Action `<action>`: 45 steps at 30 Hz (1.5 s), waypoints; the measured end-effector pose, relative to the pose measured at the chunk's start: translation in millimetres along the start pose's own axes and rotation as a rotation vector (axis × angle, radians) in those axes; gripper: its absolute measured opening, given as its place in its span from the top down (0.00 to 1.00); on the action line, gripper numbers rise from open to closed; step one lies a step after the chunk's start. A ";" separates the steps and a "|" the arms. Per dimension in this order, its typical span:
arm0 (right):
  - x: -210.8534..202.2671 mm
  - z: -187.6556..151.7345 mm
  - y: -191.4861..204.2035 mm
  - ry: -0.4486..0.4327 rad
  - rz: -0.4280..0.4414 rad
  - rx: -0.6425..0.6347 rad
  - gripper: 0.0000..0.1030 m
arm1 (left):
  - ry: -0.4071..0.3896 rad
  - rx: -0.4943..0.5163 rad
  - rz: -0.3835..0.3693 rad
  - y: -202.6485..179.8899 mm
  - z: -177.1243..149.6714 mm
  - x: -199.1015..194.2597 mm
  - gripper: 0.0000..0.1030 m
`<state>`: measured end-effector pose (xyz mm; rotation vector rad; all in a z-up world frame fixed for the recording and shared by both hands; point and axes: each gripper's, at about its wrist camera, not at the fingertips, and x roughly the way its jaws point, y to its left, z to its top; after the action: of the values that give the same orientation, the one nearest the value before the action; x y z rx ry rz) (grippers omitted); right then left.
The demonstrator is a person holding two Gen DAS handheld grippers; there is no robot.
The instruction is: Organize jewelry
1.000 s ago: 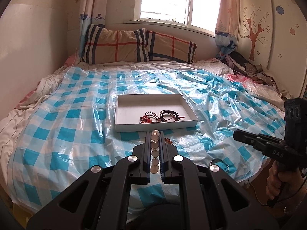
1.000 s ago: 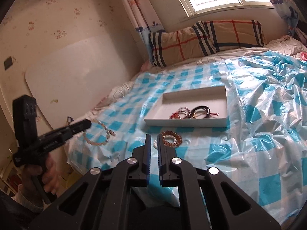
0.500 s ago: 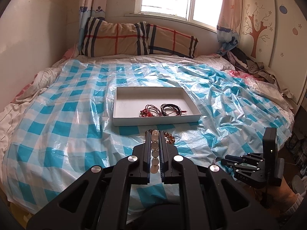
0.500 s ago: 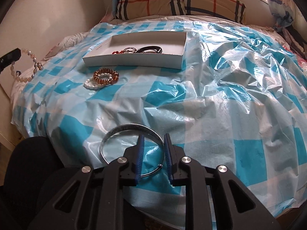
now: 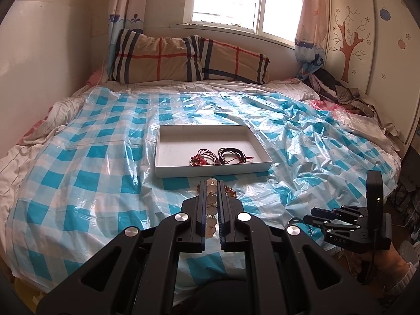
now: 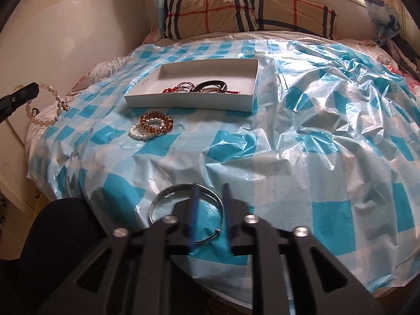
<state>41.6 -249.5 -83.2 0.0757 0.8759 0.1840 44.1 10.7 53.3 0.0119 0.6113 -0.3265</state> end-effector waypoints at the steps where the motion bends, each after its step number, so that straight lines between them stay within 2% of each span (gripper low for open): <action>1: 6.7 -2.4 -0.9 0.021 -0.002 0.001 0.72 | 0.002 -0.001 -0.001 0.4 -0.3 0.4 0.93; 3: 18.7 -9.5 -2.9 0.043 -0.023 0.001 0.75 | 0.006 -0.001 -0.002 -0.8 -0.1 0.7 0.93; 4: 20.1 -11.4 -4.7 0.040 -0.016 0.013 0.82 | 0.009 -0.001 -0.003 -1.0 -0.6 1.1 0.93; 5: 19.2 -11.5 -6.1 0.036 -0.010 0.025 0.96 | 0.012 0.002 -0.003 -1.5 -0.8 1.9 0.93; 10: -5.5 -1.4 -3.3 -0.052 0.014 0.040 0.96 | 0.016 0.003 -0.003 -2.1 -0.7 4.1 0.93; 17: -47.3 28.4 10.0 -0.219 0.109 0.059 0.96 | 0.006 0.013 -0.004 -7.1 0.8 4.7 0.93; 22: -64.8 47.2 20.5 -0.295 0.169 0.059 0.96 | 0.002 0.016 0.001 -8.1 0.6 4.9 0.93; 28: -70.2 61.3 22.8 -0.331 0.233 0.087 0.96 | 0.001 0.022 0.008 -7.6 1.7 6.7 0.93; 45: -58.0 77.7 19.4 -0.357 0.276 0.122 0.96 | -0.002 0.048 0.036 -8.2 10.6 22.9 0.93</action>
<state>62.5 -240.8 13.1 0.3349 0.5163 0.3628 65.2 -5.1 49.8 0.0686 0.6000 -0.3064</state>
